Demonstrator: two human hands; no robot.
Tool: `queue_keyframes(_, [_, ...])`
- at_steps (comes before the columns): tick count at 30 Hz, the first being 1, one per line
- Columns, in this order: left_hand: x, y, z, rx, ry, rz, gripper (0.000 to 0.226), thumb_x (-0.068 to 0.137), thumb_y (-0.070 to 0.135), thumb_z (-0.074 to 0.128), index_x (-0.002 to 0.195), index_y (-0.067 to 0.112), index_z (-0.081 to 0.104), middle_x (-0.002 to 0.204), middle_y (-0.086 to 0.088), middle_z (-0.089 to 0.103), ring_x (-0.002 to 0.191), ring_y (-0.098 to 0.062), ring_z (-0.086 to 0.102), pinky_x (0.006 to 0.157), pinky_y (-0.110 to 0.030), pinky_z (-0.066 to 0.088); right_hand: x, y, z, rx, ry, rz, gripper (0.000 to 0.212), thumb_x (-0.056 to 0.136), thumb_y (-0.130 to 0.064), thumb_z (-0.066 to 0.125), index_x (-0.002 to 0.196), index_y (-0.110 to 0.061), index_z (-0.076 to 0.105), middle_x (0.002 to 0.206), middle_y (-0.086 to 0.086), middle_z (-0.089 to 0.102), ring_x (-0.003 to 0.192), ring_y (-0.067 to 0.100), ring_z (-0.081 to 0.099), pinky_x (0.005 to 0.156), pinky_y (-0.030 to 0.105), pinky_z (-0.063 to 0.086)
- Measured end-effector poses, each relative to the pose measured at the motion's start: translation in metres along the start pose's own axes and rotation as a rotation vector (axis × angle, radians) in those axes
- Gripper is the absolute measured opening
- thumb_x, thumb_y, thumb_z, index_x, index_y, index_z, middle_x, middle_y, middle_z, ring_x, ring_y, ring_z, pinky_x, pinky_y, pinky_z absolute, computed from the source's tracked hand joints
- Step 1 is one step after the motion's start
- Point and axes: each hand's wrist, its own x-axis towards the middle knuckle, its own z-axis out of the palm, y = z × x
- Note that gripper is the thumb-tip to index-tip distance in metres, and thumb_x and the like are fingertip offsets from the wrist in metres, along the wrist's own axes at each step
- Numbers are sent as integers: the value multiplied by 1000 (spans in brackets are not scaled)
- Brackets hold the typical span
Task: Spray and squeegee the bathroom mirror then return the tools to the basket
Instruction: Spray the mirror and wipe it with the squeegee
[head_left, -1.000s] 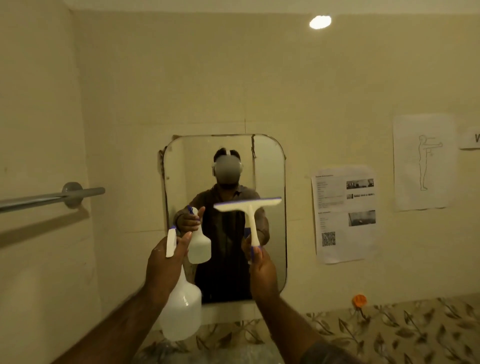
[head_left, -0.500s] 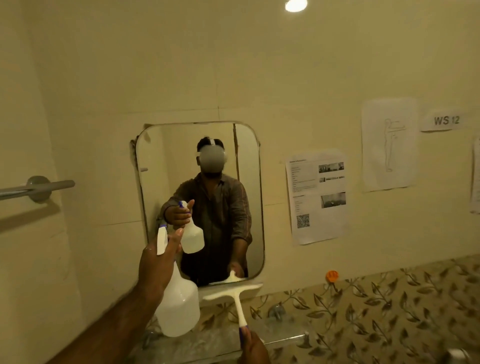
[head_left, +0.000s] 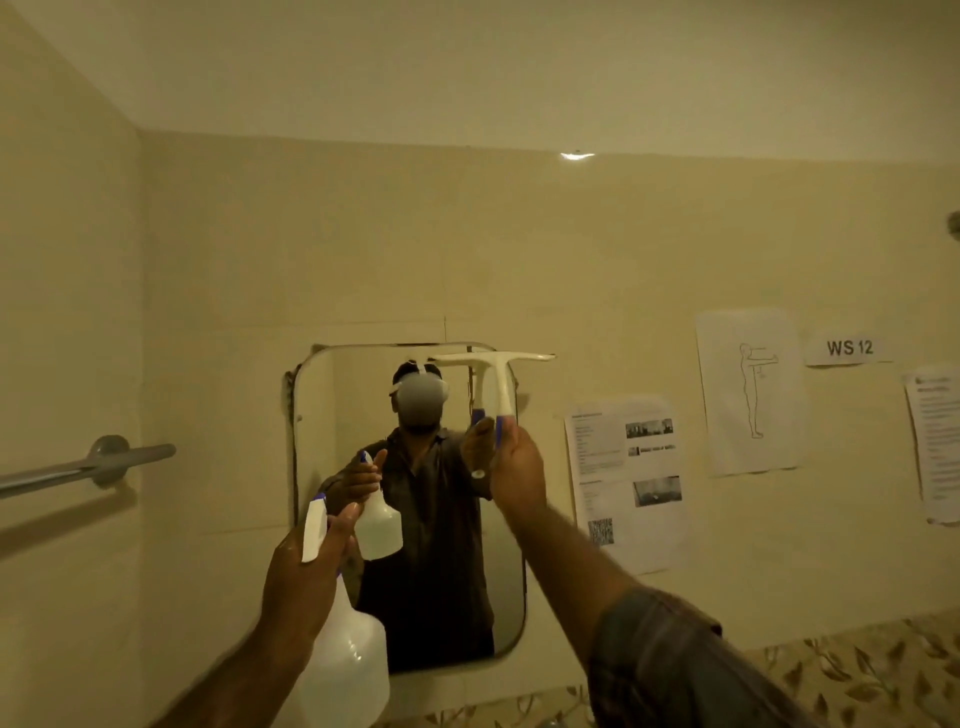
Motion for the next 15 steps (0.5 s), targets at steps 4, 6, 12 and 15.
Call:
queue_keyframes(4, [-1,-2,-13,24,3,39,61,69,63,58,100,10,65,85,-9,69,81,-25,64,70,-32,49,34,-2,-3,7,25,44,49,100,-53,34,103,-15,65,100,16,72,98,34,69,93,52,56])
queue_keyframes(6, [-3,-3,-18,40,12,47,58,67,63,57,93,12,64,82,-9,68,78,-25,63,62,-28,44,37,6,-3,-28,29,43,53,100,-54,33,110,-11,64,107,18,70,103,37,67,94,54,54])
queue_keyframes(12, [-8,-21,-24,74,35,40,48,77,60,62,88,14,66,81,-9,70,78,-23,65,59,-27,42,-12,84,-16,87,-14,127,35,101,-44,43,100,-21,69,89,-1,73,88,17,69,83,37,54])
queue_keyframes(15, [-11,-31,-21,71,19,9,40,84,52,64,90,13,66,85,-7,71,83,-21,67,63,-27,43,-56,140,-26,27,30,238,35,101,-46,41,94,-25,68,76,-6,69,74,9,63,70,27,49])
